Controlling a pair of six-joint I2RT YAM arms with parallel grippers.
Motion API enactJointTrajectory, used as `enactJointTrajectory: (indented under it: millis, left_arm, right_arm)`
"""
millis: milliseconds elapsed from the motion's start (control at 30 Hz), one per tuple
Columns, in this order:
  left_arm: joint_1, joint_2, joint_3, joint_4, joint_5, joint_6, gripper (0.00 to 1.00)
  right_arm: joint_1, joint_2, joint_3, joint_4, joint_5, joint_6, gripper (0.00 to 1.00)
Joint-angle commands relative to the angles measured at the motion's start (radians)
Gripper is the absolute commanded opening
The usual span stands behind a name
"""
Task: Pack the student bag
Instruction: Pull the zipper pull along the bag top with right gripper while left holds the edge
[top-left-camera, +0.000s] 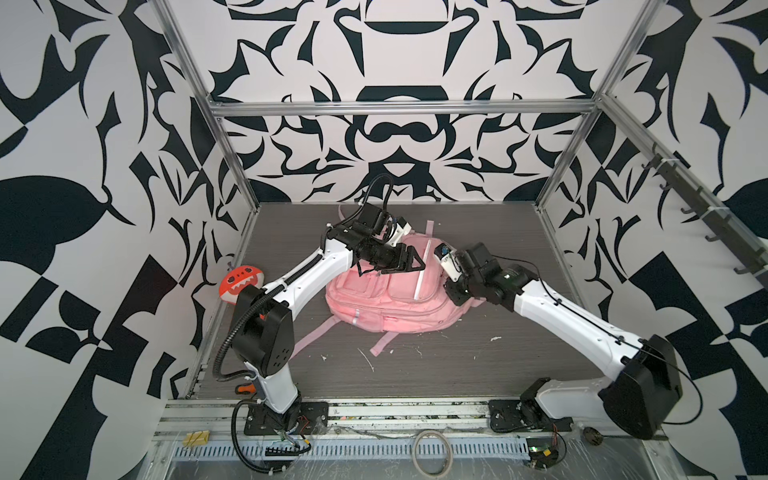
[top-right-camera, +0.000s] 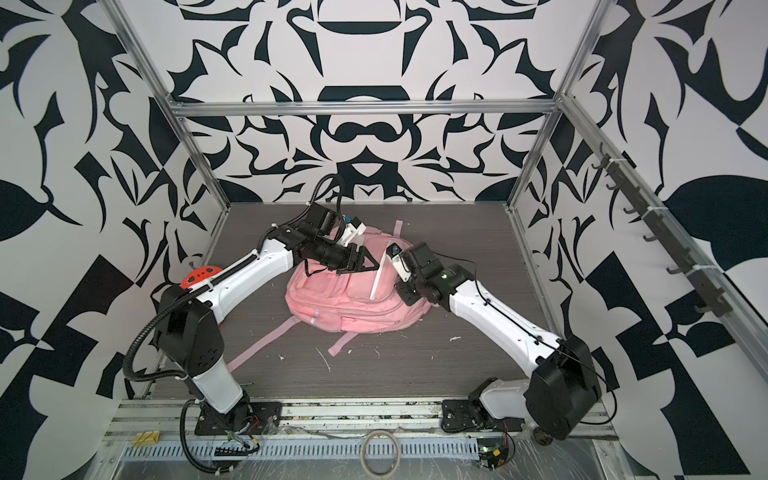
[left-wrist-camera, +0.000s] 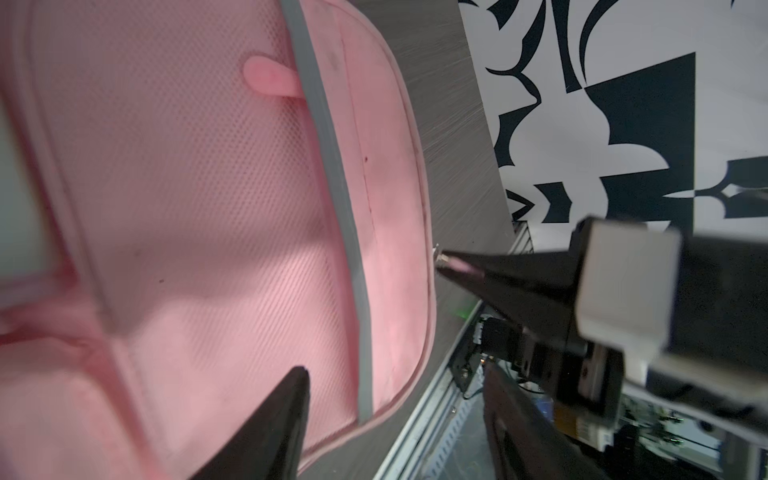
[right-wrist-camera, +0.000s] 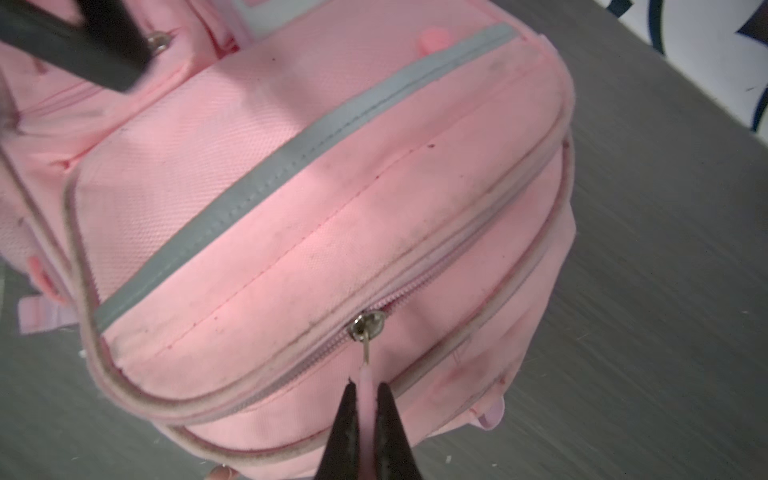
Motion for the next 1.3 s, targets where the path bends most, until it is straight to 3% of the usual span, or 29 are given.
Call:
enactJointTrajectory:
  millis: [0, 133, 333, 467, 667, 800, 933, 1067, 1267]
  left_arm:
    - [-0.004, 0.084, -0.002, 0.029, 0.079, -0.057, 0.67]
    - [-0.006, 0.136, 0.016, 0.019, 0.098, -0.058, 0.54]
    - [-0.006, 0.122, -0.026, 0.031, 0.166, -0.012, 0.02]
    - [-0.007, 0.108, -0.064, -0.015, 0.239, 0.091, 0.00]
    - [-0.006, 0.135, -0.086, -0.190, 0.251, 0.304, 0.00]
    - [-0.006, 0.118, -0.117, -0.164, 0.277, 0.310, 0.00]
    - [-0.011, 0.105, -0.136, -0.124, 0.312, 0.304, 0.00]
    - [-0.030, 0.107, -0.130, -0.132, 0.326, 0.340, 0.00]
    - [-0.109, 0.117, -0.123, -0.181, 0.290, 0.424, 0.00]
  right_arm:
    - [0.055, -0.049, -0.016, 0.096, 0.015, 0.162, 0.00]
    - [0.073, -0.049, -0.037, 0.113, 0.050, 0.217, 0.00]
    - [0.067, -0.035, -0.032, 0.130, 0.089, 0.230, 0.00]
    - [0.017, -0.029, -0.011, 0.112, 0.090, 0.218, 0.00]
    - [-0.138, -0.053, 0.029, 0.067, 0.025, 0.114, 0.00]
    - [-0.248, -0.026, 0.071, 0.064, -0.027, 0.031, 0.00]
    - [-0.322, 0.083, 0.133, 0.126, -0.074, -0.060, 0.00]
    - [-0.327, 0.227, 0.240, 0.180, -0.185, -0.230, 0.00]
    - [-0.331, 0.408, 0.452, 0.114, -0.318, -0.444, 0.00]
